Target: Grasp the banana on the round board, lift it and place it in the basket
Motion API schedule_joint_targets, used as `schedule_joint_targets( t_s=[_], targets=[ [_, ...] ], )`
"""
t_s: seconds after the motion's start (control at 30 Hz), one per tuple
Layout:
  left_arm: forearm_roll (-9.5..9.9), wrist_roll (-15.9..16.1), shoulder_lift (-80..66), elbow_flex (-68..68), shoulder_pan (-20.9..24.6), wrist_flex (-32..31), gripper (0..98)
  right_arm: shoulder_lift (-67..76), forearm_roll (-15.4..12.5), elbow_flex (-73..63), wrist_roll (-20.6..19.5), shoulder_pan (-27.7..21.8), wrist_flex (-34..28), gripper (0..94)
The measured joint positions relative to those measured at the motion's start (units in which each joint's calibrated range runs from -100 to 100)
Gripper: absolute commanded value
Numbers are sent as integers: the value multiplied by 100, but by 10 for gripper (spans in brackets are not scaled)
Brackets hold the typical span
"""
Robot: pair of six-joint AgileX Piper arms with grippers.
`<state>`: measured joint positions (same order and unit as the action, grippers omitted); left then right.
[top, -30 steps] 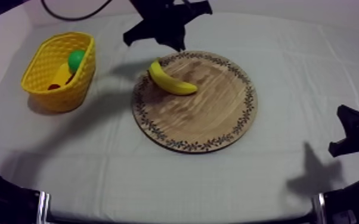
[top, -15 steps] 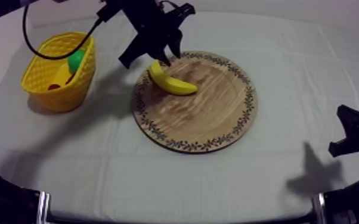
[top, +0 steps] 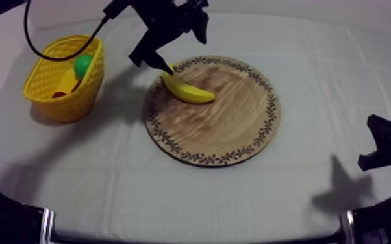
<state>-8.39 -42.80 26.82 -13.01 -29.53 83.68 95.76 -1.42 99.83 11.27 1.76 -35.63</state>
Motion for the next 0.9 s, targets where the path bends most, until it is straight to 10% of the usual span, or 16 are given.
schedule_joint_targets(
  t_s=[0.9],
  targets=[
    [-288, 395, 1684, -252, 241, -87, 929, 0, 0, 0, 0, 0, -5, 2]
  ],
)
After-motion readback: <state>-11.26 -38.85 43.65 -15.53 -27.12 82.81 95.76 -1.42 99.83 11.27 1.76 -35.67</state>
